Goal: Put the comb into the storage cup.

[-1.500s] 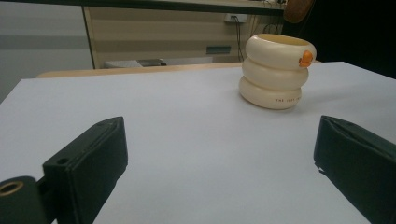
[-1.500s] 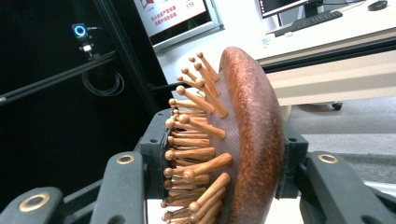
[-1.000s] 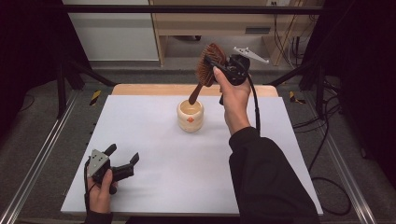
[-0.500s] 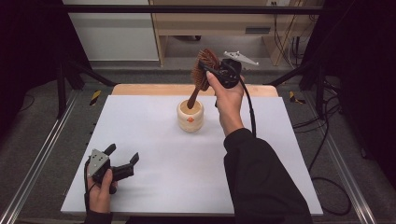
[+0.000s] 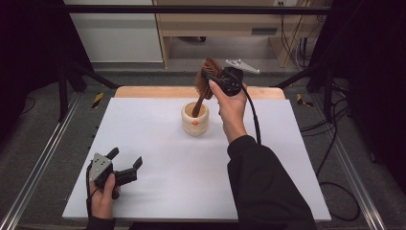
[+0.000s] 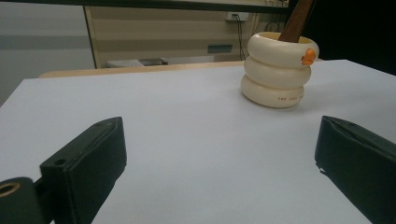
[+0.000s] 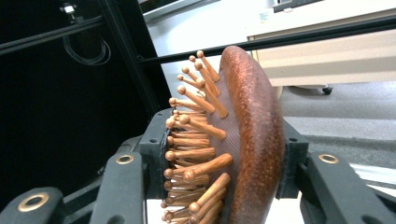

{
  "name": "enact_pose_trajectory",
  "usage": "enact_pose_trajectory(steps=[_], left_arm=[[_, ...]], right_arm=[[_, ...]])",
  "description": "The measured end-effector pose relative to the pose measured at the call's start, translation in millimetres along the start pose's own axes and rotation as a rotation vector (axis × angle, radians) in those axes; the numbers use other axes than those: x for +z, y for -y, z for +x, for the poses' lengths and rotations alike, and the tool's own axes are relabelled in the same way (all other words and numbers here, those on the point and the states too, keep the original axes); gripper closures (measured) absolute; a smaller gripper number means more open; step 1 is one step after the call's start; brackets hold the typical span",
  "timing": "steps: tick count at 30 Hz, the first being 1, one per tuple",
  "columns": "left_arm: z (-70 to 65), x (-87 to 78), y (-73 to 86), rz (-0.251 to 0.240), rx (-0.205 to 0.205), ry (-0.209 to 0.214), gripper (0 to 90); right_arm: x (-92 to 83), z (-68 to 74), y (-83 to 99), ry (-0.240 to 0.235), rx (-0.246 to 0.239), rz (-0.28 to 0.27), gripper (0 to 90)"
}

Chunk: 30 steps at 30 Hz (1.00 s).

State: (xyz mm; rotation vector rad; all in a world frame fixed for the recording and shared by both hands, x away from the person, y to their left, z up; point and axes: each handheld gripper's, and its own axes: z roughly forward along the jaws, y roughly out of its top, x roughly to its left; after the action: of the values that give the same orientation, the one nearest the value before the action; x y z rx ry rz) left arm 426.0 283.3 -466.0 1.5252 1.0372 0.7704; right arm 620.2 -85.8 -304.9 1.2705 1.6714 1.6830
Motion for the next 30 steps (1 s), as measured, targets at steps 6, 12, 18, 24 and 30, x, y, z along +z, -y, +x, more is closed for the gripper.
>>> enact_pose_trajectory(steps=[6,12,18,24,30], left_arm=[[0.3,0.2,0.1,-0.001,-0.002,0.001,2.3],[0.3,0.2,0.0,0.001,0.000,0.004,2.3],[-0.2,0.4,0.2,0.003,0.002,0.007,2.3],[-0.4,0.8,0.2,0.004,0.002,0.011,2.3],[-0.4,0.7,0.2,0.005,0.001,0.012,2.4]], right_arm=[[4.4,0.2,7.4,-0.001,0.007,0.010,50.5],[7.5,1.1,11.8,0.000,-0.002,0.023,50.5],[9.7,3.8,14.0,0.000,-0.024,0.035,50.5],[11.4,3.5,16.0,0.005,-0.035,0.044,50.5],[13.0,5.5,18.0,0.001,-0.042,0.051,50.5]])
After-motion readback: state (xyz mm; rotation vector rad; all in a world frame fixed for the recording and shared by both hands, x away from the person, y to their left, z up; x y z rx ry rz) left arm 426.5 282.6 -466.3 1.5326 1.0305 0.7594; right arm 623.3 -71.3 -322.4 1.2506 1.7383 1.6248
